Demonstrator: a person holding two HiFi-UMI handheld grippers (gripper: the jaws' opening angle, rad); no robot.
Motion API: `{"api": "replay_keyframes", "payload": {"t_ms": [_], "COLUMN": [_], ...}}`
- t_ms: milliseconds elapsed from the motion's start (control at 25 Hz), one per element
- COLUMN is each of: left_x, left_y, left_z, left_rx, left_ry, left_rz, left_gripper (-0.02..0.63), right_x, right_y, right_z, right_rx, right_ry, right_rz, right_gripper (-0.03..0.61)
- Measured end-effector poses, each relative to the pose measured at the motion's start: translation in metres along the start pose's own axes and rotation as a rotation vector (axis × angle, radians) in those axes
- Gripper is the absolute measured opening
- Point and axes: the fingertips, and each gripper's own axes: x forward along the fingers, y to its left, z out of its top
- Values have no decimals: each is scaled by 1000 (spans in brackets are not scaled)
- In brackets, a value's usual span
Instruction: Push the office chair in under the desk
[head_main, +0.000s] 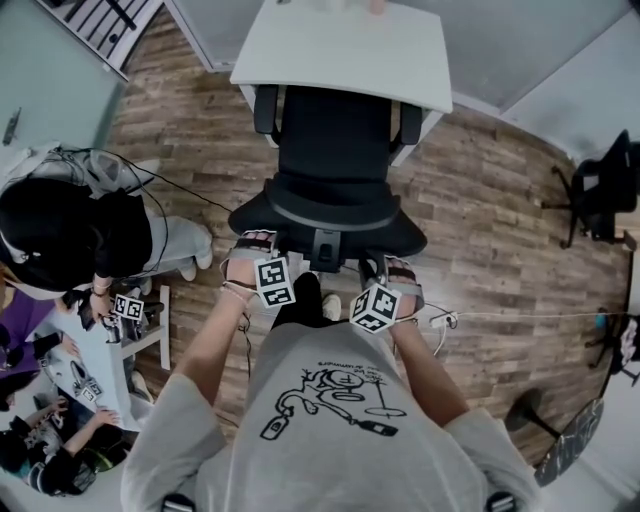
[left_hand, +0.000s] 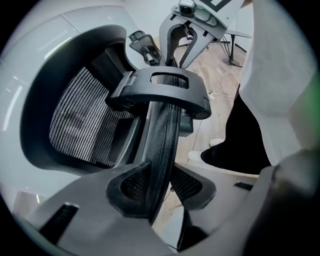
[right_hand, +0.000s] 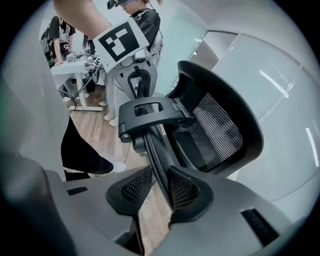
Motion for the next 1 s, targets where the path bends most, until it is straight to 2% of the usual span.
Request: {"api": "replay_keyframes", "payload": {"t_ms": [560,1000], "left_x": [30,53], "left_y": [59,115], "left_z": [19,17], "left_rx": [-17,0], "left_ry": [-55,-75], "left_rz": [6,-3], "left_gripper": [123,123], "right_x": [35,67], "right_y": [-60,-107], "right_z": [-5,10], "right_rx": [4,15], "right_ry": [37,66], "right_rz": [-9,-10], "right_gripper": [121,123]}}
